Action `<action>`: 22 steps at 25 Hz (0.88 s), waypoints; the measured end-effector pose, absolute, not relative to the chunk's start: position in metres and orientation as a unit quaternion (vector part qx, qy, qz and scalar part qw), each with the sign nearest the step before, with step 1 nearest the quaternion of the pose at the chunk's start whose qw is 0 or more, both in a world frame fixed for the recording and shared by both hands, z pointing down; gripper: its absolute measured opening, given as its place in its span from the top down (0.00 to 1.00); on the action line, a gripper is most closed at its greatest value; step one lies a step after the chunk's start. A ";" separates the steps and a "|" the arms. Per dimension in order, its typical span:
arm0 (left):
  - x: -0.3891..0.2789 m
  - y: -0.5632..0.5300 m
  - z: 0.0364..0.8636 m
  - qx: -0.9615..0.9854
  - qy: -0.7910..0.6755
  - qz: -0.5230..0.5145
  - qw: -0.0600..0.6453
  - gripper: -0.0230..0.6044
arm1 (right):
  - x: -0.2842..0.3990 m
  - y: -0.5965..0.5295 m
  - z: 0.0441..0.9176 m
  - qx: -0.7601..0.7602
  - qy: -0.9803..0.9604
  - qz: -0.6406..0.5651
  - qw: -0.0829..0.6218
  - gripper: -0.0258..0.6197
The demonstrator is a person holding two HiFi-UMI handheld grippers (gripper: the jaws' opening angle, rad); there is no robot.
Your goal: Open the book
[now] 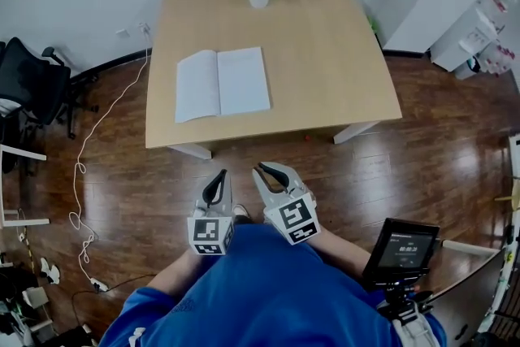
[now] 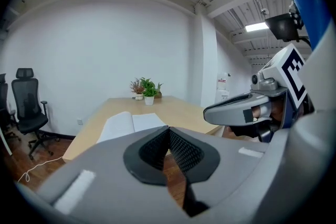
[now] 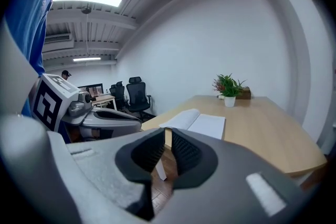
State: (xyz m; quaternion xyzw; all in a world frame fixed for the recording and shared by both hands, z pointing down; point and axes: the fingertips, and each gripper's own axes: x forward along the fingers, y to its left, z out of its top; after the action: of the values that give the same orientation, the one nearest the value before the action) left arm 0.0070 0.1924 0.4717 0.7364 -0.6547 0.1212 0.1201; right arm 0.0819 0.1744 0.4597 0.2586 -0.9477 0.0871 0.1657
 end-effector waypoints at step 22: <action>-0.014 0.203 0.445 0.761 -0.631 0.086 0.123 0.95 | 0.080 0.186 0.455 0.310 -0.926 0.094 0.191 0.95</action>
State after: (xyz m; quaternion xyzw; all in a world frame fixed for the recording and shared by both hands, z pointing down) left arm -0.0142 0.2032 0.4448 0.7610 -0.6312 0.0858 0.1233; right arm 0.0799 0.1863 0.4553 0.3105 -0.9265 0.0942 0.1906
